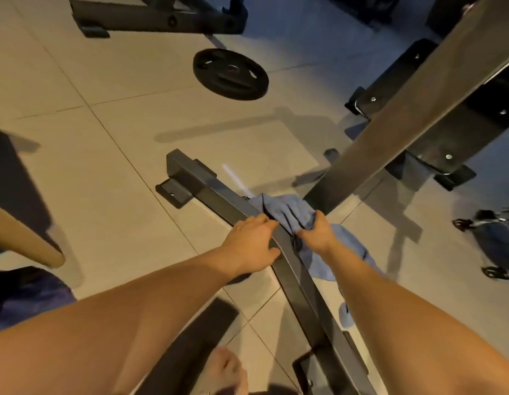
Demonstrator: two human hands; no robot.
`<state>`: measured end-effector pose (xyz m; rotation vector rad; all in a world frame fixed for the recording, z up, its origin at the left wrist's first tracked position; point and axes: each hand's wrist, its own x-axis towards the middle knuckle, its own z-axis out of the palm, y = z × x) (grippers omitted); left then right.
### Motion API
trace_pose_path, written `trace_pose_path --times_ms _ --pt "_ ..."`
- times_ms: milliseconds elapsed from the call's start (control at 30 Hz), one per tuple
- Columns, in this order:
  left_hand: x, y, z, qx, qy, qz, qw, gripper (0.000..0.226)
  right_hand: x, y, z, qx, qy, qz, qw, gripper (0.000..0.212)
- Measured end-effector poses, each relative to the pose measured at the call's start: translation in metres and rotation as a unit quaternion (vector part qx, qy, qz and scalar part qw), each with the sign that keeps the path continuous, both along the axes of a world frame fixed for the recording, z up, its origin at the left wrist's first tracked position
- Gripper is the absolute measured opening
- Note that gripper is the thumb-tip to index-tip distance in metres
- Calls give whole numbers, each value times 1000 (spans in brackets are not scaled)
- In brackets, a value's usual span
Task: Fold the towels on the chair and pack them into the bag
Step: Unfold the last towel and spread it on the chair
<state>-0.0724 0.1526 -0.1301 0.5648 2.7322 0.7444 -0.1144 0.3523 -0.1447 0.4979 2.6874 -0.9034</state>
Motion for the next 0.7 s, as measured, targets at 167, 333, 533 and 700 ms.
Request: trace_pose_path --times_ms 167,333,533,700 --pt "-18 -4 -20 3 -35 4 999 70 -18 -5 -21 107 10 2 994 19" --pt "-42 -14 -4 95 -60 77 991 74 -31 -22 36 -32 -88 161 982 44" --pt "-50 -75 104 289 -241 97 922 47 -31 -66 162 -259 -207 283 900 31" --pt "-23 -142 196 247 -177 58 951 10 -13 -107 249 -241 -138 325 904 25"
